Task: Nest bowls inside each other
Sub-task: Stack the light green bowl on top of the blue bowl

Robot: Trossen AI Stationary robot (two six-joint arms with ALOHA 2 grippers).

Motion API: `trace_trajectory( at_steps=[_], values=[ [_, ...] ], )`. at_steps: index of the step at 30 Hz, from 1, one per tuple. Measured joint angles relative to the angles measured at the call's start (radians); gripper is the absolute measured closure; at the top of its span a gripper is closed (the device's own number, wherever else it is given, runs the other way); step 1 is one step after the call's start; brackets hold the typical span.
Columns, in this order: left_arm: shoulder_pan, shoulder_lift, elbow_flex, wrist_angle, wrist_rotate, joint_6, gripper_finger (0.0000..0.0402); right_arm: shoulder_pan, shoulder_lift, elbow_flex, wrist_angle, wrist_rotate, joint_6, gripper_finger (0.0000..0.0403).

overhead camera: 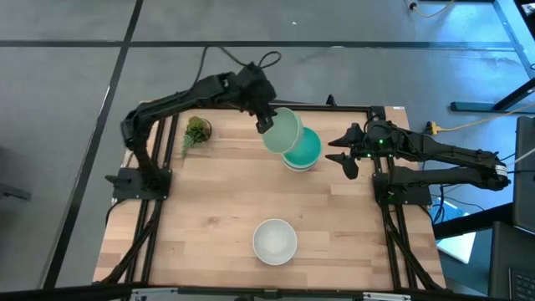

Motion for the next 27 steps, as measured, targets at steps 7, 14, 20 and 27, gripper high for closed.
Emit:
trace_trajectory(
  at_steps=[7,14,20,27],
  values=[
    [-0.032,0.178,0.178,-0.077,-0.005,0.005,0.0400,0.000,0.000,0.000,-0.007,-0.001,-0.001,0.0157],
    [-0.065,0.309,0.260,-0.123,-0.007,-0.005,0.0400,0.000,0.000,0.000,-0.011,-0.001,-0.001,0.0157],
    [-0.066,0.347,0.274,-0.118,-0.034,-0.035,0.0400,0.000,0.000,0.000,-0.020,-0.002,-0.002,0.0157],
    [-0.070,0.352,0.273,-0.118,-0.021,-0.032,0.0378,0.000,0.000,0.000,-0.024,-0.002,-0.004,0.0157]
  ],
)
